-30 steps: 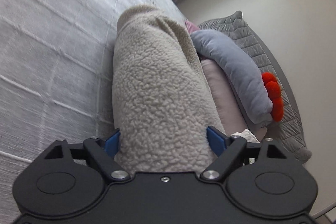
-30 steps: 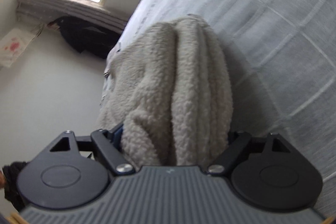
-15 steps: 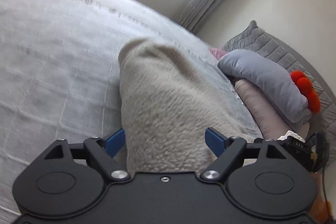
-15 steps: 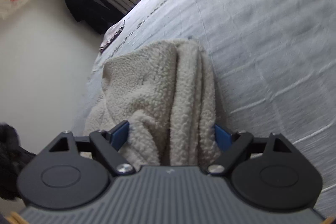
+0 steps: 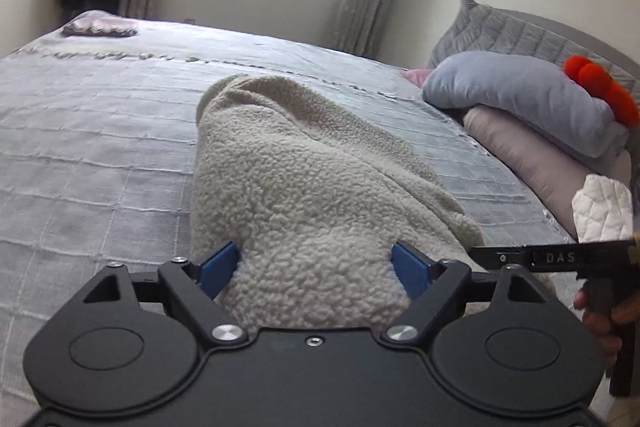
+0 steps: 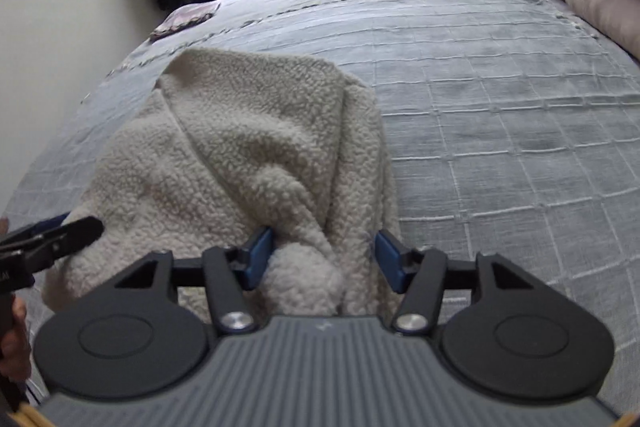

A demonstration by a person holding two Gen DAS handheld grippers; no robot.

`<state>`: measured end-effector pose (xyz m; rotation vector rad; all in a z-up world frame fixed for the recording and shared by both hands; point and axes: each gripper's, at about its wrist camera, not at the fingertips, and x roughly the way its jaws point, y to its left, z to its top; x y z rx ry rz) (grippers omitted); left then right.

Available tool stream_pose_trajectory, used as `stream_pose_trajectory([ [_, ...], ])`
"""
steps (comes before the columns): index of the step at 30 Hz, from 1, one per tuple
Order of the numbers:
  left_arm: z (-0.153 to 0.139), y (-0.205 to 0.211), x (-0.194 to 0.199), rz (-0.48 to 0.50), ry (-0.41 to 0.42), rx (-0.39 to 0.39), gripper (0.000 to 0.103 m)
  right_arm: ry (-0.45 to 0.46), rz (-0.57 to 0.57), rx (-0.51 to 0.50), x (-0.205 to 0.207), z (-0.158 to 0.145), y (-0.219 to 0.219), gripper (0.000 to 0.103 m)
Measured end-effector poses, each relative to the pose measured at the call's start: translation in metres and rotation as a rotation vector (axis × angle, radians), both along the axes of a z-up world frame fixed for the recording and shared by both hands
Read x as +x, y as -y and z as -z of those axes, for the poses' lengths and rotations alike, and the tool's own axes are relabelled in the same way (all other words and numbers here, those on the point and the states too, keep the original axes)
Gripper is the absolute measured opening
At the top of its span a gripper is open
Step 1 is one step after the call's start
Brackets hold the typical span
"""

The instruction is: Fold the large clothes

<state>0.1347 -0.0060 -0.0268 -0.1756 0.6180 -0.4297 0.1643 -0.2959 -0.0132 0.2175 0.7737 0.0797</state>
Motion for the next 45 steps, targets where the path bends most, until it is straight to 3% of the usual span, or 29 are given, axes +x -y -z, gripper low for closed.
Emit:
stream_pose_trajectory([
  [3,-0.014,-0.002,-0.016,-0.031,-0.019,0.024,0.084,0.059,-0.005,-0.105,-0.026,-0.021,-0.016,0.060],
  [5,-0.022,-0.003,-0.032,-0.043,-0.029,0.039,0.087,0.082,0.010,-0.138,-0.043,-0.029,-0.025,0.082],
  [10,-0.036,-0.001,-0.078,-0.070,-0.044,0.128,0.100,0.116,0.029,-0.191,-0.091,-0.030,-0.041,0.102],
  [14,-0.026,-0.006,-0.114,-0.107,-0.097,0.125,0.103,0.069,0.117,-0.198,-0.122,-0.012,-0.051,0.102],
  [20,-0.010,-0.011,-0.152,-0.231,-0.093,0.214,0.103,0.062,0.202,-0.212,-0.162,-0.006,-0.065,0.102],
  [45,-0.020,-0.002,-0.174,-0.269,-0.041,0.294,0.103,0.151,0.189,-0.246,-0.189,-0.027,-0.079,0.103],
])
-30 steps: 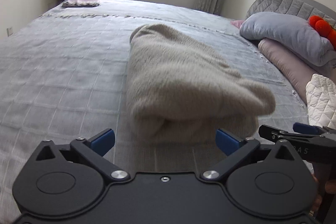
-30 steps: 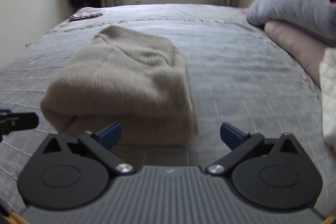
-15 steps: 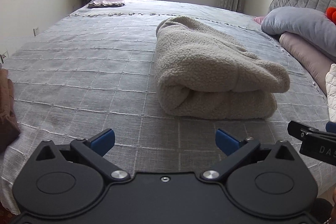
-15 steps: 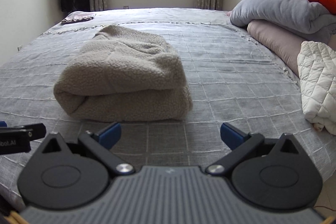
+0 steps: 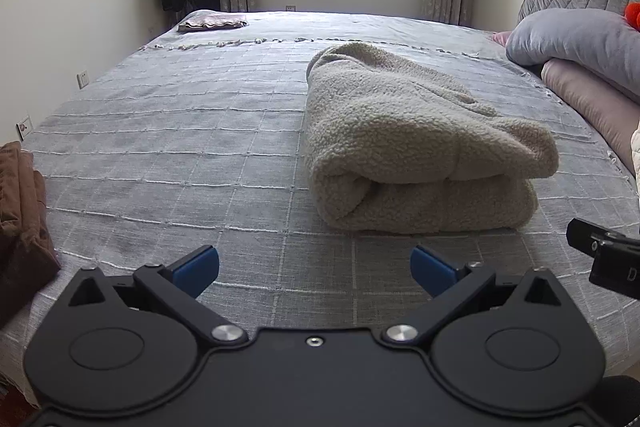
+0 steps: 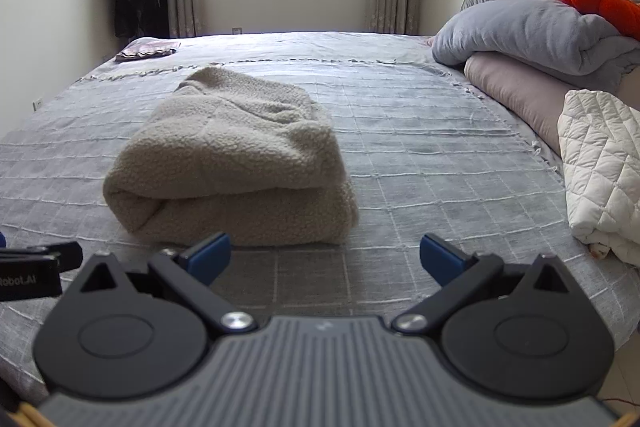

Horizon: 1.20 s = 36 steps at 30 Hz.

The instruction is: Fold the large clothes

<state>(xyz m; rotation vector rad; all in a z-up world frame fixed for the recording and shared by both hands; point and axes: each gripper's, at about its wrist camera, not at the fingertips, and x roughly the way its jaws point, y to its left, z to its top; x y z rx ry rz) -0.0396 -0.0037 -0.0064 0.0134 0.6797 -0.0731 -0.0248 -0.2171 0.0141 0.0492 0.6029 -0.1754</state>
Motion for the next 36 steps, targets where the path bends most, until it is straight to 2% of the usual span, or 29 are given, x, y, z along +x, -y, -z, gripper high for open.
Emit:
stream_pose_trajectory([
  [8,-0.001,0.003,-0.001,-0.010,0.007,0.030,0.103,-0.012,-0.045,-0.022,0.002,0.000,-0.013,0.103],
  [36,0.002,0.013,0.007,-0.014,-0.009,0.069,0.103,-0.039,-0.076,-0.048,0.015,0.004,-0.015,0.103],
])
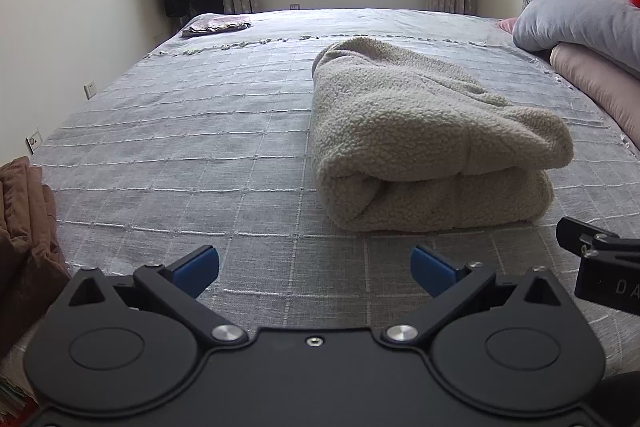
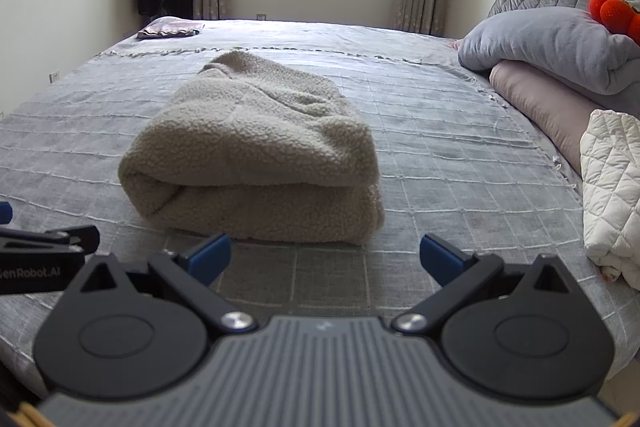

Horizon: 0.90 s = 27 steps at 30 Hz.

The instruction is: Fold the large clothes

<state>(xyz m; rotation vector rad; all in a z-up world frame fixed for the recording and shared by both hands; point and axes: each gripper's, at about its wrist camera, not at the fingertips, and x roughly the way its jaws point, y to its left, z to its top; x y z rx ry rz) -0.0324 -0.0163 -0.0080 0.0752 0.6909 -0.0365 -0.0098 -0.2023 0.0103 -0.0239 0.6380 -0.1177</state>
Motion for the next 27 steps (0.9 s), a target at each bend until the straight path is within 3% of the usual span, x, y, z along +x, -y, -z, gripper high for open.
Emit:
stream_pose_trajectory([
  [27,0.004,0.001,0.016,0.003,-0.029,-0.002,0.103,-0.018,-0.007,0.001,0.017,0.007,0.002,0.103],
])
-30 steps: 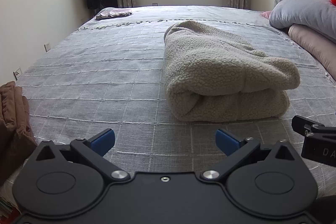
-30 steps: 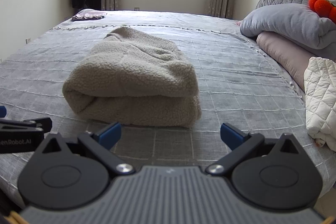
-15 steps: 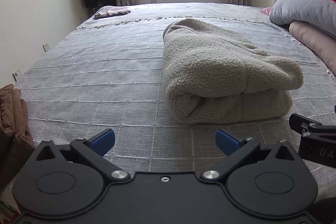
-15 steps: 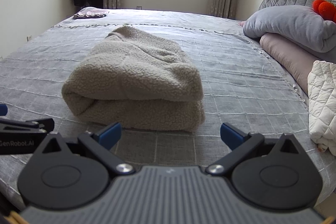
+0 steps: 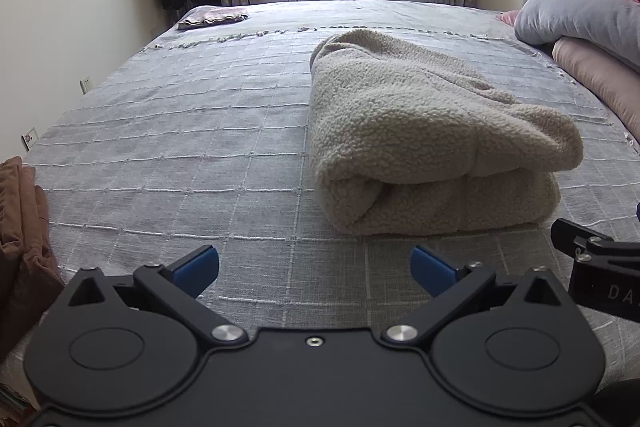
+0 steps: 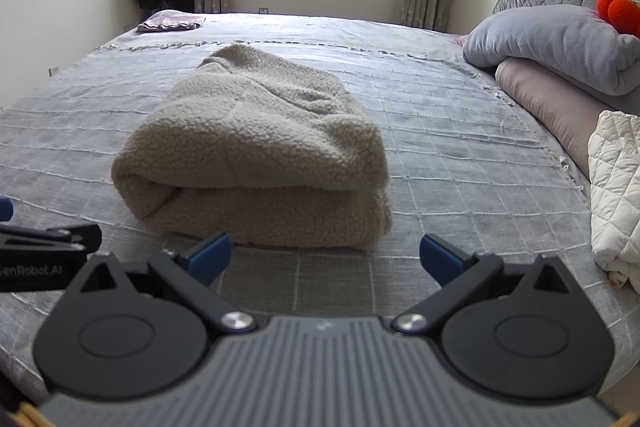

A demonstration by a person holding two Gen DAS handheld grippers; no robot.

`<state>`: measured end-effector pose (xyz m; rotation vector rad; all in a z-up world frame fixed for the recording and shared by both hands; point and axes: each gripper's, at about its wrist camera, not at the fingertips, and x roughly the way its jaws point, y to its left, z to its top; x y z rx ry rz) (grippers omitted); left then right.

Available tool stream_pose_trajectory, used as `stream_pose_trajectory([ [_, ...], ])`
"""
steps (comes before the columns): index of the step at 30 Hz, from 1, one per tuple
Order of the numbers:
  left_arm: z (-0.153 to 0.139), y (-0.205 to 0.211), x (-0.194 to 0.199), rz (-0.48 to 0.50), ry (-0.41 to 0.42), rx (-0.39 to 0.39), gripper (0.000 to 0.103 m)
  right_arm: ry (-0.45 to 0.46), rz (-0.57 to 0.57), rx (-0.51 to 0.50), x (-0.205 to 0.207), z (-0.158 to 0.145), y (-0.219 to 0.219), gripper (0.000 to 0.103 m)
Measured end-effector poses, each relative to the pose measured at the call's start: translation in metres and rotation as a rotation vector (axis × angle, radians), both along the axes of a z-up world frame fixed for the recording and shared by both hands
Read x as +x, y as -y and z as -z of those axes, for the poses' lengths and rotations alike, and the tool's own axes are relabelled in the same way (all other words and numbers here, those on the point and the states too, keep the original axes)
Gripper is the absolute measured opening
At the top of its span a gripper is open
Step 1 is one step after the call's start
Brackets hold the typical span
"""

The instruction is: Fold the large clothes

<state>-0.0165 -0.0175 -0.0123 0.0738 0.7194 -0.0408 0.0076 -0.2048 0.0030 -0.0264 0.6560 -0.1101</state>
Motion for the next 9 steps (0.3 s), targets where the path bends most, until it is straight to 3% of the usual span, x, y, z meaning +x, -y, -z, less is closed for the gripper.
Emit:
stream_pose_trajectory([
  [9,0.0081,-0.0046,0.0107,-0.012,-0.003,-0.018,0.103,-0.014,0.015,0.016,0.0075,0.0089,0.0031,0.103],
])
